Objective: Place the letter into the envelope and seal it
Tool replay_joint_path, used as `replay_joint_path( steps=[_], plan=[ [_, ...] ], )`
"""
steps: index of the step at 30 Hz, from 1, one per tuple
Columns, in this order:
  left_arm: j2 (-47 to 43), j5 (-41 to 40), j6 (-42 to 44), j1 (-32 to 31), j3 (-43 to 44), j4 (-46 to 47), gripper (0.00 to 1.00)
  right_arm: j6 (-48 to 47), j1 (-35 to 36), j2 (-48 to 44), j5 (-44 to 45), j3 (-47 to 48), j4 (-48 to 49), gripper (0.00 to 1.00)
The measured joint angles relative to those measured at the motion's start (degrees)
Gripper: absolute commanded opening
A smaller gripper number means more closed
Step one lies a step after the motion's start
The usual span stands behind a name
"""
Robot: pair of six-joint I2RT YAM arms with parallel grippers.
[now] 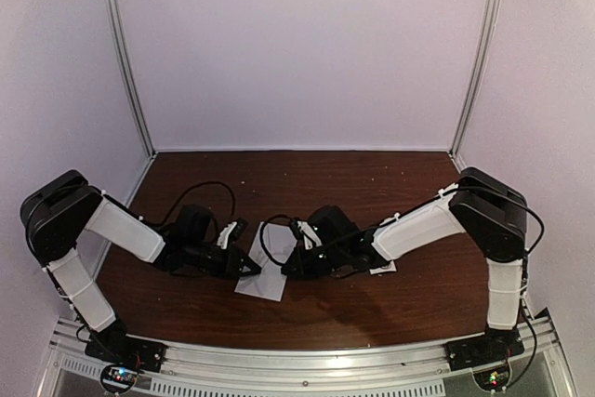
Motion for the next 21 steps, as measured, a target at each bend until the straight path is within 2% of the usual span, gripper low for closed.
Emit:
replay_joint_path(
  steps=[8,14,21],
  plan=[
    [0.00,-0.20,-0.48,-0.11,-1.57,1.01,0.19,-1.44,-0.52,-0.61,-0.63,4.33,-3.13,0.00],
    [0.00,-0.22,-1.03,-0.74,-2.19,2.14,0.18,-2.29,-0.68,0.39,-1.77,9.53,-3.28,0.00],
    [-0.02,-0.22,-1.51,-1.40,-2.89,3.23,0.18,-3.41,-0.87,6.01,-2.47,14.27,-3.67,0.00]
  ],
)
